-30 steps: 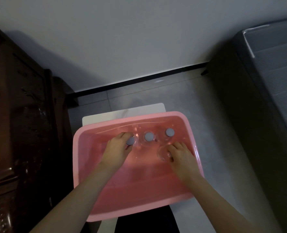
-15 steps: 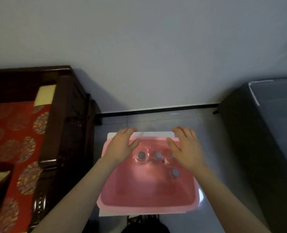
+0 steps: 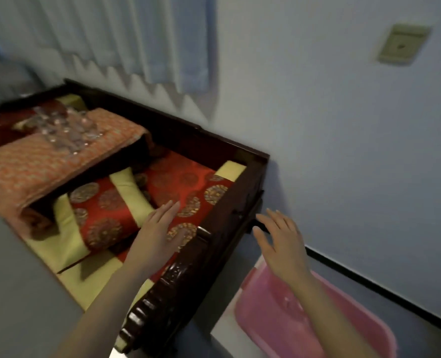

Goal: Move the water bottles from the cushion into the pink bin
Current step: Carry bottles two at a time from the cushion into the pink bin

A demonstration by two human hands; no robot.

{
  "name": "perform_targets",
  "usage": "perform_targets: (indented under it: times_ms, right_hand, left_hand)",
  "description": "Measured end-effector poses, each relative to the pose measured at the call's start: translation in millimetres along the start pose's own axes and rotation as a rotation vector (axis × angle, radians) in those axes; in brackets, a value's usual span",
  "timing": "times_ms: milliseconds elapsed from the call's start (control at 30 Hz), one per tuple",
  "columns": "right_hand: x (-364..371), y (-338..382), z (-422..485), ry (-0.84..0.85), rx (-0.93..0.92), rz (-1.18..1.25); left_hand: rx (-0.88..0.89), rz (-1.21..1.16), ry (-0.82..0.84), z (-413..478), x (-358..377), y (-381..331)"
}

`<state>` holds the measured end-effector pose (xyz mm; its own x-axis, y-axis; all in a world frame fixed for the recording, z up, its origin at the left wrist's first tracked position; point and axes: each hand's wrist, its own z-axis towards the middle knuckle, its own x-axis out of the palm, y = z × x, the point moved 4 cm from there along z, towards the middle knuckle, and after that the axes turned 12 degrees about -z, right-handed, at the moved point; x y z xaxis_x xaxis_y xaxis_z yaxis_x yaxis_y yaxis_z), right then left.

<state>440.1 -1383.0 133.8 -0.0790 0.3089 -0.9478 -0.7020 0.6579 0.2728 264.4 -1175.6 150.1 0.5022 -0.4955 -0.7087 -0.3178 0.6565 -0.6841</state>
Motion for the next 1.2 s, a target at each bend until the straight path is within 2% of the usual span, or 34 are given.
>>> perform_targets:
  times_ms: [100, 267, 433, 667, 900, 1200]
  right_hand:
    - [8, 78, 12, 0.044, -0.128, 0.032]
    - [30, 212, 15, 0.079, -0.312, 0.036]
    - [69, 351, 4, 0.088, -0.405, 0.030]
    - [119, 486, 7, 0.152, -0.458, 0.088]
    - [177, 569, 44, 0.264, -0.454, 0.208]
    - [242, 685, 173, 0.289, -0.389, 0.315]
  left_hand:
    - [-0.158, -0.038, -0.094, -37, -68, 44]
    - [-0.324, -0.153, -0.313, -108, -181, 122]
    - [-0.383, -0.192, -0.463, -180, -285, 209]
    - [-0.524, -0.224, -0.548, -239, -370, 309]
    - [-0.589, -0.194, -0.546, -235, -416, 401]
    - [-0.573, -0.200, -0.553, -127, -519, 519]
